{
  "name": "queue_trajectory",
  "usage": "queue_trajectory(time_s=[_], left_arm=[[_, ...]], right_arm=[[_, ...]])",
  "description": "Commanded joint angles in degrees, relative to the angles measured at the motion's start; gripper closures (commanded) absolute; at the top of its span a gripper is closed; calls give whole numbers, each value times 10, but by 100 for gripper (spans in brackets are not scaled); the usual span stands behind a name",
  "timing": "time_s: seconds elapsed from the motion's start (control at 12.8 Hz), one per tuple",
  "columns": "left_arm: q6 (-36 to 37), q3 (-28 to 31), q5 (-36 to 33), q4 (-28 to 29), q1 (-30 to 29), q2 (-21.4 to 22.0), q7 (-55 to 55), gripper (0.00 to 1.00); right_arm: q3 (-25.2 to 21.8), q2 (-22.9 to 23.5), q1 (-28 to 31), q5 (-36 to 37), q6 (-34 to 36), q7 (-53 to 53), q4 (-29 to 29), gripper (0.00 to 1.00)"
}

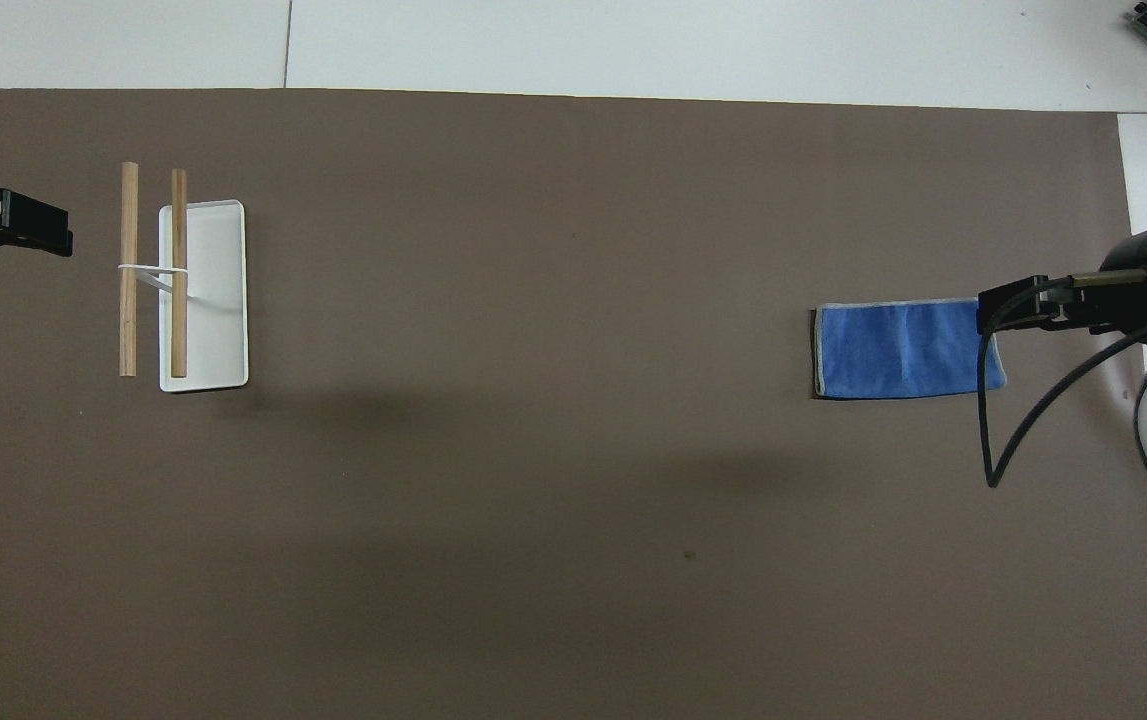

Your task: Right arm passes towel to left arm to hang

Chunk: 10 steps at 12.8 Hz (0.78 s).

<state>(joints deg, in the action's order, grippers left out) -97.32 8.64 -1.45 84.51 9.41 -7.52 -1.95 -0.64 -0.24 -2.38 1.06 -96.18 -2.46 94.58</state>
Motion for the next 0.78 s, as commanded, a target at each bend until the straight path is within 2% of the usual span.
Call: queue_trajectory(time_s=[0.0, 0.23, 0.7], left_arm=[[-5, -1, 0, 22, -2, 17, 5, 0], [-5, -1, 0, 22, -1, 17, 5, 0], [-6, -1, 0, 22, -1, 17, 5, 0]], right_arm=[[4, -14, 7, -5, -55, -2, 59, 0], [4, -7, 10, -5, -173, -2, 142, 0], [3, 99, 28, -4, -362, 26, 208, 0]])
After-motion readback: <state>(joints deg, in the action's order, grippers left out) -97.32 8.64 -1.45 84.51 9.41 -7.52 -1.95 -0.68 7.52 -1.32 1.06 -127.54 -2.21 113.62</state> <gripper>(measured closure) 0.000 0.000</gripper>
